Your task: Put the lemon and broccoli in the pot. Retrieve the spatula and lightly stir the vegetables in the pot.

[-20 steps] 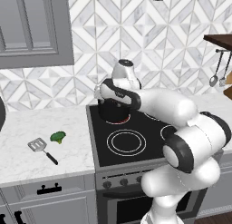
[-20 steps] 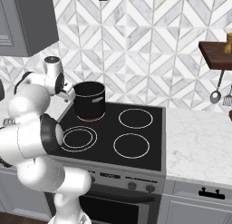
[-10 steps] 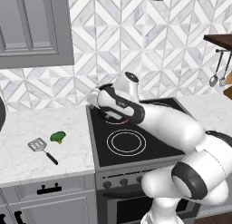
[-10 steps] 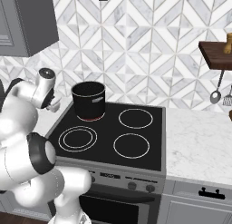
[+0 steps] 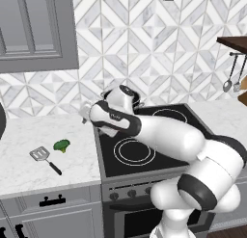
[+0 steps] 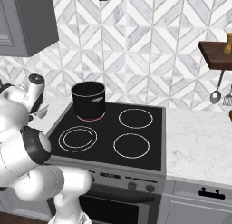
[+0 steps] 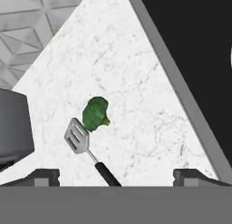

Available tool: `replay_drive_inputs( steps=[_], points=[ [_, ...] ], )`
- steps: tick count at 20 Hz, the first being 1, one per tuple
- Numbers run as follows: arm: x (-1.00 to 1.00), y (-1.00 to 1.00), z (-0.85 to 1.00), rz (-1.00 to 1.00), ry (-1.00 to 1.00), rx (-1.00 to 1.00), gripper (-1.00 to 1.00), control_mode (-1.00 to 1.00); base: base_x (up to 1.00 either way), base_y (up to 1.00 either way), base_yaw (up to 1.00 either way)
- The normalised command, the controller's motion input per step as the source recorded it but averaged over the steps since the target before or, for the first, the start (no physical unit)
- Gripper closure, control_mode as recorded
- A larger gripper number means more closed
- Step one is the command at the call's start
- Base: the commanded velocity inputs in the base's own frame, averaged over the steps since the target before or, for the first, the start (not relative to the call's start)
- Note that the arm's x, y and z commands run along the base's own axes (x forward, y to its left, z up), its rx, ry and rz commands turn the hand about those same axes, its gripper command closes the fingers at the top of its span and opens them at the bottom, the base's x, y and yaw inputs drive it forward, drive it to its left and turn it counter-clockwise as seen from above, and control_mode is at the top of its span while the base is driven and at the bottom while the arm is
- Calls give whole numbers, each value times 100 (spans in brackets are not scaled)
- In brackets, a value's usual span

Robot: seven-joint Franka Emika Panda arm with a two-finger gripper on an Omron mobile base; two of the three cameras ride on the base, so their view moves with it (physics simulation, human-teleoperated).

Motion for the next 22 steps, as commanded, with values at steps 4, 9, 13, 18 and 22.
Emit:
replay_drive_inputs(
  steps=[4,9,13,18,22],
  points=[
    [0,41,-3,0,14,1,-100,-100,0,0,0],
    [0,30,-27,0,1,0,-100,-100,0,0,0],
    [0,26,-43,0,0,0,-100,-100,0,0,0],
    [0,20,-29,0,0,0,-100,-100,0,0,0],
    [5,4,-16,0,6,0,-100,-100,0,0,0]
  ],
)
